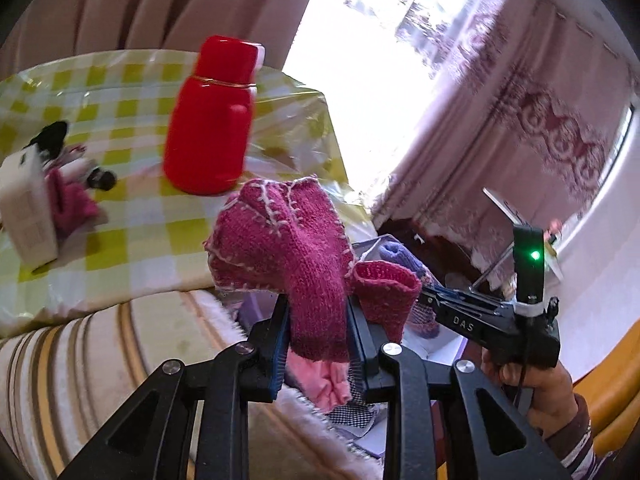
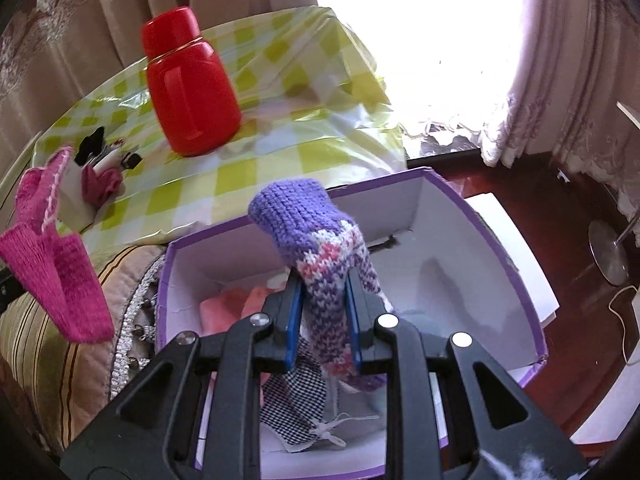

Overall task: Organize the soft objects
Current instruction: 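Carry the pink glove and purple mitten over the purple box, then open both grippers to drop the glove and mitten into the box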

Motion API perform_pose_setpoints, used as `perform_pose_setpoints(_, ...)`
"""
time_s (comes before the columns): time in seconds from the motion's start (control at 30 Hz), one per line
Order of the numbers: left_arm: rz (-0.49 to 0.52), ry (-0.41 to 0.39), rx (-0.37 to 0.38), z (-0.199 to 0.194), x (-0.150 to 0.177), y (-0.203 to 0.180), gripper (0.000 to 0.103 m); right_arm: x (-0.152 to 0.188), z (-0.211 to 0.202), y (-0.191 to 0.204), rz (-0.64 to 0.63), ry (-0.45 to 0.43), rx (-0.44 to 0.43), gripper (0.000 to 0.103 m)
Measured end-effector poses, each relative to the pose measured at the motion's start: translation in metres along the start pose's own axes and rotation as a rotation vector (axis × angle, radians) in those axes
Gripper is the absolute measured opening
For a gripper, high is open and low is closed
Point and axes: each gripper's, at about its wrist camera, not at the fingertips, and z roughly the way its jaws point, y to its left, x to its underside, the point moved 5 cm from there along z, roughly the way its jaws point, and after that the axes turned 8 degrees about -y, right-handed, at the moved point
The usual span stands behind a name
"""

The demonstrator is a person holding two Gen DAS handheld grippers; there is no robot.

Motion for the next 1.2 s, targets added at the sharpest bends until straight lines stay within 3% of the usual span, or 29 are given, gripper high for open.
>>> perform_pose_setpoints(0.03,0.011,0.002,0.003,0.002,0.0,-0.004,0.036,-0.001,-0.001,-0.002,0.003,-0.002,0.007,0.026)
perform_pose_setpoints(0.1,0.045,0.005,0.0,0.009,-0.002,-0.012,0.06,-0.002,-0.002,-0.006,0.01,-0.007,0.02,0.034)
perform_pose_setpoints(0.17,0.059,0.008,-0.014,0.015,-0.003,-0.014,0.066,-0.004,-0.004,-0.007,0.016,-0.014,0.014,0.045)
perform_pose_setpoints(0.33,0.066,0.023,-0.037,0.018,0.002,-0.014,0.066,-0.004,-0.004,-0.002,0.005,-0.014,0.002,0.053)
perform_pose_setpoints(0.77,0.033,-0.009,-0.071,0.0,-0.001,0.009,0.066,-0.006,-0.005,0.024,-0.038,-0.008,-0.047,0.056)
perform_pose_setpoints(1.2,-0.122,-0.143,-0.224,-0.056,-0.022,0.1,0.066,-0.011,0.002,0.077,-0.119,0.012,-0.121,0.056)
